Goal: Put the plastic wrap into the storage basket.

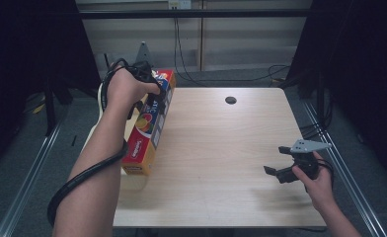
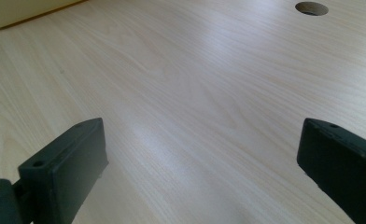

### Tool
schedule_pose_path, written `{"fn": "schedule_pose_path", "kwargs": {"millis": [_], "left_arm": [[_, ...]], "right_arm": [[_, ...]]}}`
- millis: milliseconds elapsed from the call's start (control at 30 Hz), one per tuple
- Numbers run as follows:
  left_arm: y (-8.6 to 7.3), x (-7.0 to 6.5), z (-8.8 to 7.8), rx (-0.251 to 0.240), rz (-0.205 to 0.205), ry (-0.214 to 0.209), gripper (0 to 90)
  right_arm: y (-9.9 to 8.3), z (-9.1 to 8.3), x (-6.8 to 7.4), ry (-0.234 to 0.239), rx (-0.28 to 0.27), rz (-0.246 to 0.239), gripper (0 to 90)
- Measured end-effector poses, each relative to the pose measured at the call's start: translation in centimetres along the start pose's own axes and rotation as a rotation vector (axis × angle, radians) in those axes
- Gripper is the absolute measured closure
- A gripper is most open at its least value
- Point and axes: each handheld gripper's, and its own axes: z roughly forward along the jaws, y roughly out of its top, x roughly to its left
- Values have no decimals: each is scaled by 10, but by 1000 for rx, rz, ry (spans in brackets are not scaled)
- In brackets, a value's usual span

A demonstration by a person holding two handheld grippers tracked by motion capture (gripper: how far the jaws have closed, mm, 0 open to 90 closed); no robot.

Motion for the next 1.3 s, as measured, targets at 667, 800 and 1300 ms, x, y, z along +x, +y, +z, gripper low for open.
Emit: {"fn": "schedule_pose_path", "kwargs": {"millis": [667, 800, 1300], "left_arm": [[-7, 15, -21, -35, -14, -6, 411], [-7, 14, -26, -41, -16, -1, 411], [-12, 20, -39, -55, -37, 17, 411]], "right_arm": [[0, 1, 1, -1, 8, -4, 12], [0, 1, 1, -3, 8, -3, 12], [0, 1, 0, 0, 9, -3, 12]]}}
